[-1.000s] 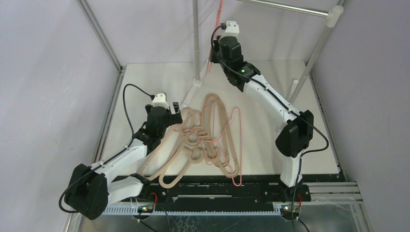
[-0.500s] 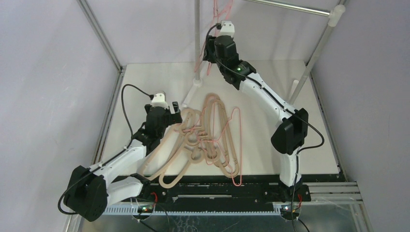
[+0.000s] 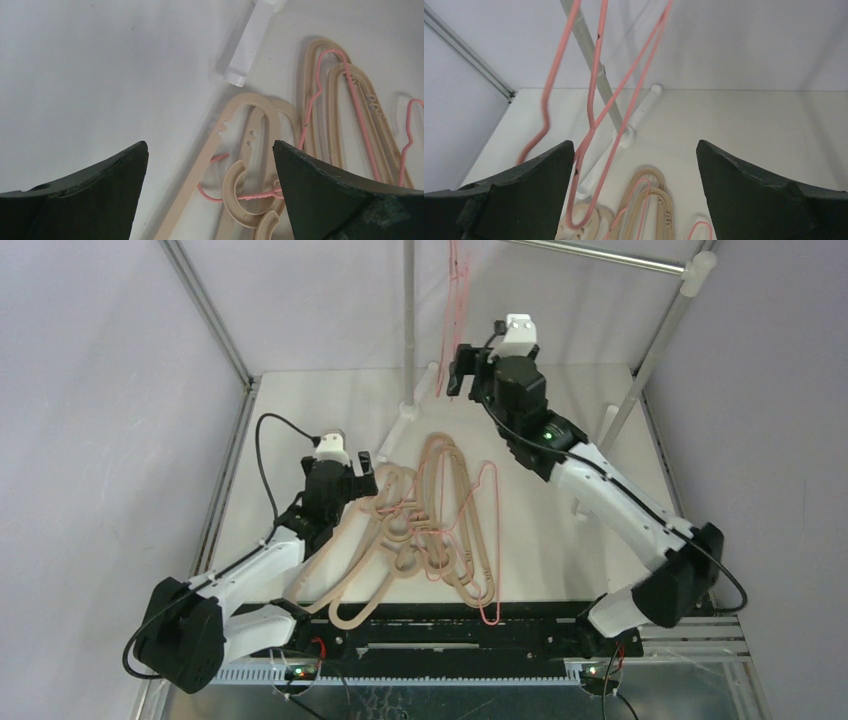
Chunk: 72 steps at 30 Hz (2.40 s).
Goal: Organize the hangers
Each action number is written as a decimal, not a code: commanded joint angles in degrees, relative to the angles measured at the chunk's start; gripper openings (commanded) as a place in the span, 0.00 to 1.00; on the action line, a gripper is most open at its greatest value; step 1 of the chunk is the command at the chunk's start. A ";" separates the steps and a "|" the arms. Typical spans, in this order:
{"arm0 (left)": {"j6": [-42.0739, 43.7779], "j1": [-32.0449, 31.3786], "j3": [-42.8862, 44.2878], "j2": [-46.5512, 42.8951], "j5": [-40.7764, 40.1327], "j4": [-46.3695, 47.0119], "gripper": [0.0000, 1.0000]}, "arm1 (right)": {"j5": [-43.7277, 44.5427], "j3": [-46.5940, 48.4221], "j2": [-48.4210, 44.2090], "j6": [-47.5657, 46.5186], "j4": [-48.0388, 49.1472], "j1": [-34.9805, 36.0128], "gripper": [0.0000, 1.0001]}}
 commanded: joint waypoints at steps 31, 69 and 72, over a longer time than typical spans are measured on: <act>-0.03 -0.25 1.23 4.37 0.69 2.33 1.00 | -1.47 -37.61 -22.16 15.10 -14.69 18.23 0.62; -1.29 -0.20 1.13 1.60 -3.71 -0.41 1.00 | -19.74 -22.33 14.56 14.59 -3.19 20.25 0.01; -1.35 -0.24 1.13 1.60 -3.67 -0.46 1.00 | -14.99 -23.07 12.83 14.45 -3.87 19.82 0.00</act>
